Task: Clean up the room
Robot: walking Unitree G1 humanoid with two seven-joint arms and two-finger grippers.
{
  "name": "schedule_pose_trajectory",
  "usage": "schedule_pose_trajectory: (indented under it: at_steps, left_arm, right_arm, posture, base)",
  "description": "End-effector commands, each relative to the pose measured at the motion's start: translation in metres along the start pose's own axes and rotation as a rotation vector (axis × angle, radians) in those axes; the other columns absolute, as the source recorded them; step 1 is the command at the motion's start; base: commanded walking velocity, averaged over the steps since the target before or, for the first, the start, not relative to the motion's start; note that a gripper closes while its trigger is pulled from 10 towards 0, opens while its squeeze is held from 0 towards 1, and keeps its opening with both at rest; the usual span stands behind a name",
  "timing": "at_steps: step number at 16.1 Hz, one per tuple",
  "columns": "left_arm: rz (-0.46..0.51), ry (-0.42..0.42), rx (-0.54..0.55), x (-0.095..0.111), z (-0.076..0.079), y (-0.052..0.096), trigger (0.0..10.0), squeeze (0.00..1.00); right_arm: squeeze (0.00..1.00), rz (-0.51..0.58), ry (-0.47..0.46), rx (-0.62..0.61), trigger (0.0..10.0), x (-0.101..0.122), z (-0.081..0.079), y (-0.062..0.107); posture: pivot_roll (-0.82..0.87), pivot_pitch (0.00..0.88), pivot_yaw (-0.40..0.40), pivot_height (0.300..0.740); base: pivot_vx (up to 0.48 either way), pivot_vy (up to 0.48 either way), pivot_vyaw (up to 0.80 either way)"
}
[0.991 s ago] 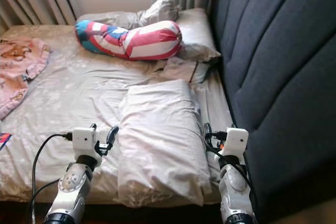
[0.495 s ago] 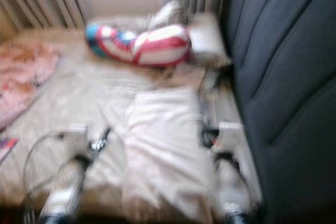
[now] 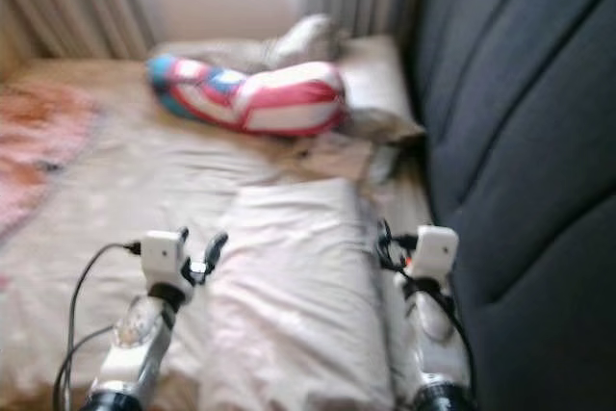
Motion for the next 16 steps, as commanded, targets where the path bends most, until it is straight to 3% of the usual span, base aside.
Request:
schedule_pose_trajectory:
  at_steps: [1, 7, 12, 13, 14, 16]
  left_arm:
    - [-0.017, 0.000, 0.000, -0.004, -0.005, 0.004, 10.0, 0.00]
    - [-0.093, 0.066, 0.027, -0.014, -0.011, -0.009, 10.0, 0.00]
    - [-0.183, 0.211, 0.037, -0.020, -0.010, -0.028, 10.0, 0.00]
    - [-0.174, 0.181, 0.026, -0.014, -0.008, -0.035, 10.0, 0.09]
    - [-0.160, 0.143, 0.021, -0.011, -0.007, -0.037, 10.0, 0.00]
    - [-0.142, 0.149, 0.035, -0.008, -0.003, -0.037, 10.0, 0.00]
  right_arm:
    - [0.00, -0.033, -0.004, 0.012, 10.0, -0.008, -0.006, 0.000]
    - [0.00, -0.093, -0.013, 0.031, 10.0, -0.013, -0.009, -0.009]
    - [0.00, -0.220, 0.002, 0.028, 10.0, -0.018, -0.015, -0.028]
    - [0.00, -0.195, 0.014, 0.036, 10.0, -0.010, -0.020, -0.035]
    - [0.00, -0.173, 0.014, 0.037, 10.0, -0.005, -0.023, -0.038]
    - [0.00, -0.143, -0.016, 0.057, 10.0, -0.001, -0.034, -0.040]
  posture:
    - [-0.06, 0.015, -0.006, 0.740]
    - [-0.06, 0.027, 0.000, 0.740]
    - [-0.06, 0.058, 0.007, 0.740]
    - [-0.06, 0.068, 0.006, 0.740]
    - [-0.06, 0.078, 0.007, 0.740]
    - [-0.05, 0.090, 0.012, 0.740]
  base:
    - [0.000, 0.000, -0.76]
    - [0.000, 0.000, -0.13]
    - [0.000, 0.000, 0.00]
    - [0.000, 0.000, 0.00]
    - [0.000, 0.000, 0.00]
    - [0.000, 0.000, 0.00]
Point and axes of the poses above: a point about 5 cm out from each wrist's last joint towards the gripper, its own y axis pointing back from the gripper into the wrist, its own x axis along the axis of the wrist's last joint, z = x × y, the point moved 6 cm from there along -y, pointing out of the wrist towards the gripper, and after that the axes turned 15 degrees about -y, right-handed, at the moved point
